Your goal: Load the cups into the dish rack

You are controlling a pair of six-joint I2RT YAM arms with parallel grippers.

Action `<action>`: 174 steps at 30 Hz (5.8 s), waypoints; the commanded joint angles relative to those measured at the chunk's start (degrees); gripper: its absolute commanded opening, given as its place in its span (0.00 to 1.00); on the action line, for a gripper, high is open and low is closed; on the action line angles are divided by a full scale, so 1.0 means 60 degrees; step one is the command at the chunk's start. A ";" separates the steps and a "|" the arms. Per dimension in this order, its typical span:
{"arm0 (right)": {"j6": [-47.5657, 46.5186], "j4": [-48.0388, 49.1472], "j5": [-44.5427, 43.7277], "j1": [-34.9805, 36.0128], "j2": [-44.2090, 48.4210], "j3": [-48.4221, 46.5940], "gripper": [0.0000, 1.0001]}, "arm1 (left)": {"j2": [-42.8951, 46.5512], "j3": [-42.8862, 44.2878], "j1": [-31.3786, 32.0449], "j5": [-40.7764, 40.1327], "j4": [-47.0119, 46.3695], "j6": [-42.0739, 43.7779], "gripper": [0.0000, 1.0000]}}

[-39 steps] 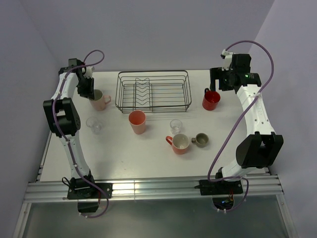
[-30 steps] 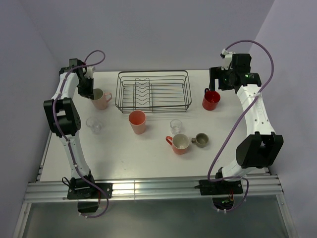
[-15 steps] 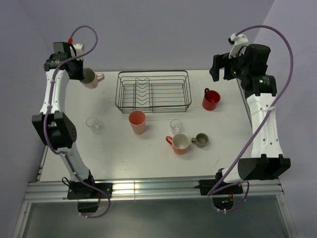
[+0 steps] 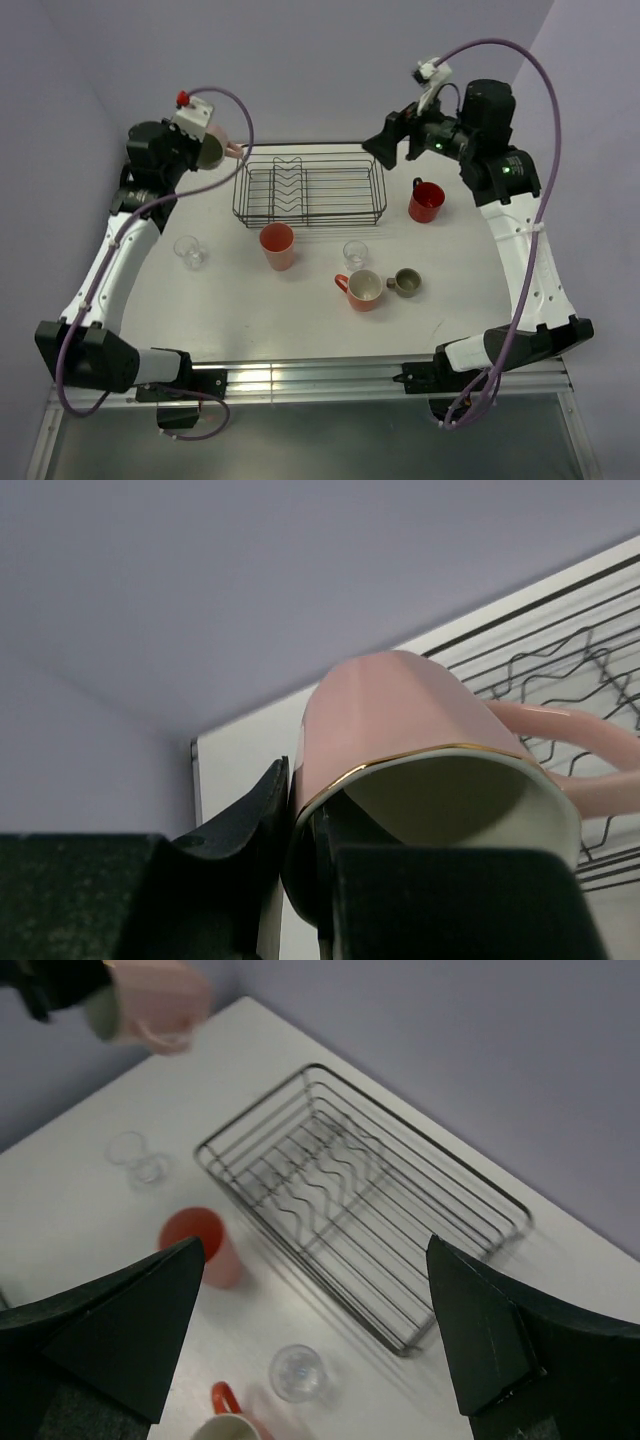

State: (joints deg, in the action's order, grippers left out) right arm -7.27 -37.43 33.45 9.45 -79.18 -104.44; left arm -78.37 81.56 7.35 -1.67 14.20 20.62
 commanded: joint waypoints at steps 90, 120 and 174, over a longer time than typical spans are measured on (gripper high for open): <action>0.1685 0.1685 0.1051 0.1164 -0.2066 0.0374 0.00 | 0.5767 -0.6464 0.4385 -0.0069 -0.8084 0.5105 0.99; 0.0669 0.3396 -0.6965 0.1544 -0.5450 0.0151 0.00 | 0.4844 -0.4701 0.3916 -0.3208 -0.1575 0.0255 0.99; 0.1519 0.4334 -0.9779 0.1999 -0.7385 0.0342 0.00 | 0.3994 -0.4423 0.3828 -0.2841 -0.0154 -0.0258 0.99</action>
State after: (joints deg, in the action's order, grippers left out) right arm 1.72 -19.42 -21.50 20.97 -124.01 -99.74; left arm -54.28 54.15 30.50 -19.33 14.87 19.77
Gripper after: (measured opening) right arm 0.250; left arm 0.993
